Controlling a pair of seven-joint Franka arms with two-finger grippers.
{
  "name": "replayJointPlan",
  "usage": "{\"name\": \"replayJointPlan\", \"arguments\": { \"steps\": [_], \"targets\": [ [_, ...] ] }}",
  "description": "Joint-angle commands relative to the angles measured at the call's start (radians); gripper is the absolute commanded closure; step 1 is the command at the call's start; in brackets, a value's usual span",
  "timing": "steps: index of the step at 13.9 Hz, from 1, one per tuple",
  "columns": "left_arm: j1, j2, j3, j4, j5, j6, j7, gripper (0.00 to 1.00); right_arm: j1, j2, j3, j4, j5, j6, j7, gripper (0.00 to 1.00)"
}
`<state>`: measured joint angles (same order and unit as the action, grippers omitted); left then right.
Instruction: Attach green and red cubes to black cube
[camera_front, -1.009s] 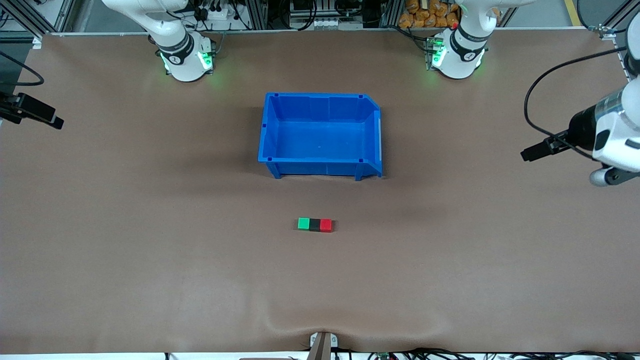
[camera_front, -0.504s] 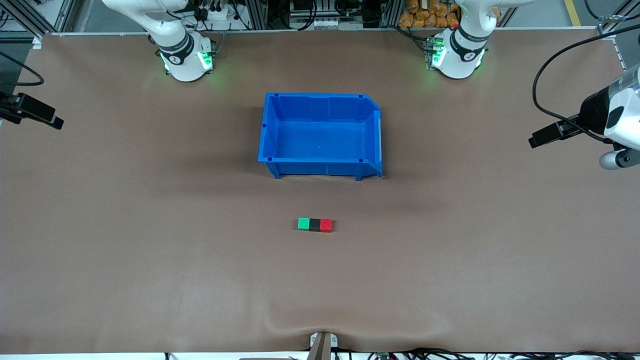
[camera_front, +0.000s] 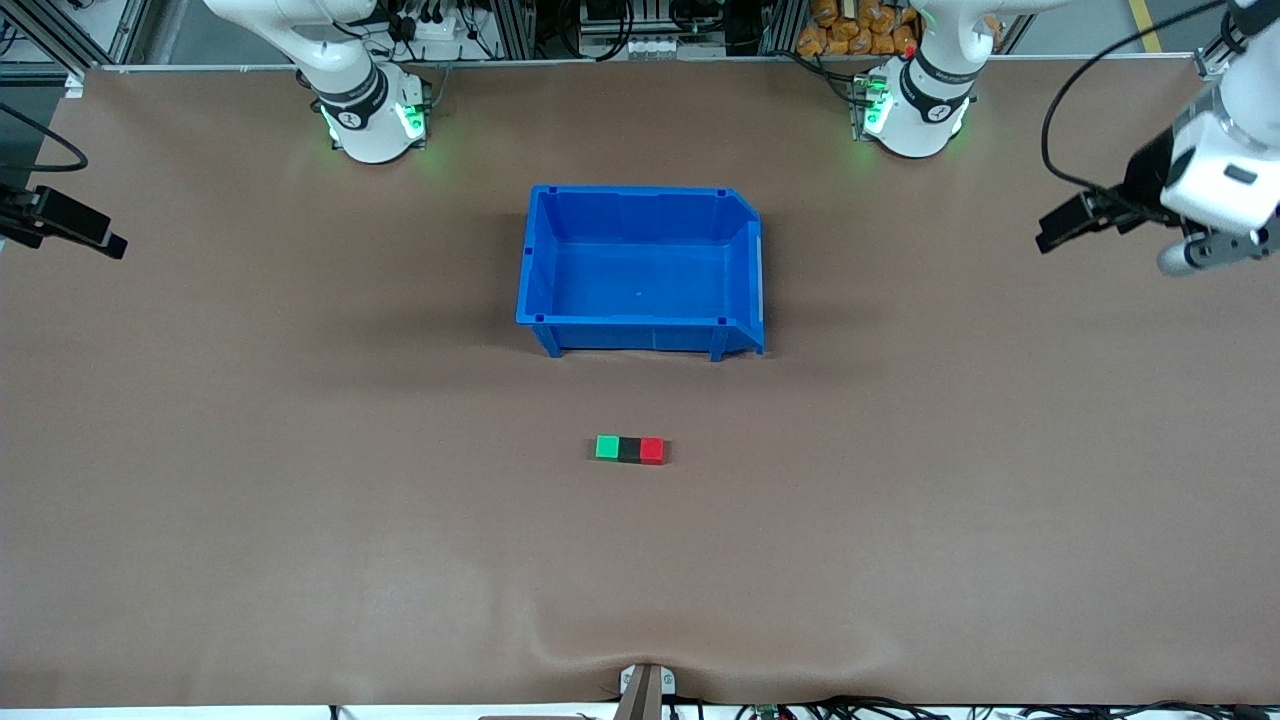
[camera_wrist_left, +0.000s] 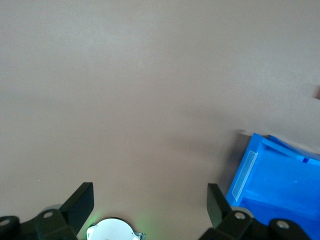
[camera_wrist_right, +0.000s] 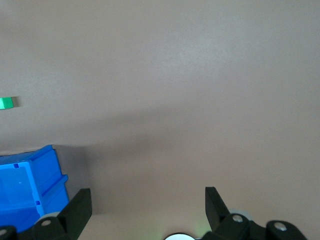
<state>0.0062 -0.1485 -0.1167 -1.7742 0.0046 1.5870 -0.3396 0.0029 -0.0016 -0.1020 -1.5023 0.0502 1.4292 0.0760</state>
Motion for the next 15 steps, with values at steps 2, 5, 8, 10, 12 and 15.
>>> {"name": "replayJointPlan", "arguments": {
  "steps": [2, 5, 8, 10, 12, 15],
  "targets": [
    [0.0, -0.053, -0.027, -0.041, -0.005, 0.01, 0.02, 0.0, -0.014, 0.006, 0.012, 0.019, -0.003, -0.006, 0.013, 0.0],
    [0.0, -0.046, -0.029, -0.019, -0.003, 0.01, 0.025, 0.0, -0.014, 0.006, 0.012, 0.019, -0.001, -0.006, 0.013, 0.0],
    [0.0, -0.03, -0.029, 0.03, -0.003, -0.031, 0.027, 0.0, -0.014, 0.008, 0.012, 0.019, -0.001, -0.007, 0.013, 0.0],
    [0.005, -0.028, -0.023, 0.038, -0.003, -0.042, 0.046, 0.0, -0.014, 0.008, 0.012, 0.019, -0.001, -0.006, 0.013, 0.0],
    [0.003, -0.028, -0.02, 0.036, -0.003, -0.054, 0.053, 0.0, -0.014, 0.008, 0.012, 0.019, -0.001, -0.006, 0.013, 0.0],
    [0.003, -0.017, -0.02, 0.045, -0.003, -0.064, 0.056, 0.0, -0.012, 0.008, 0.012, 0.019, -0.001, -0.007, 0.013, 0.0]
  ]
}}
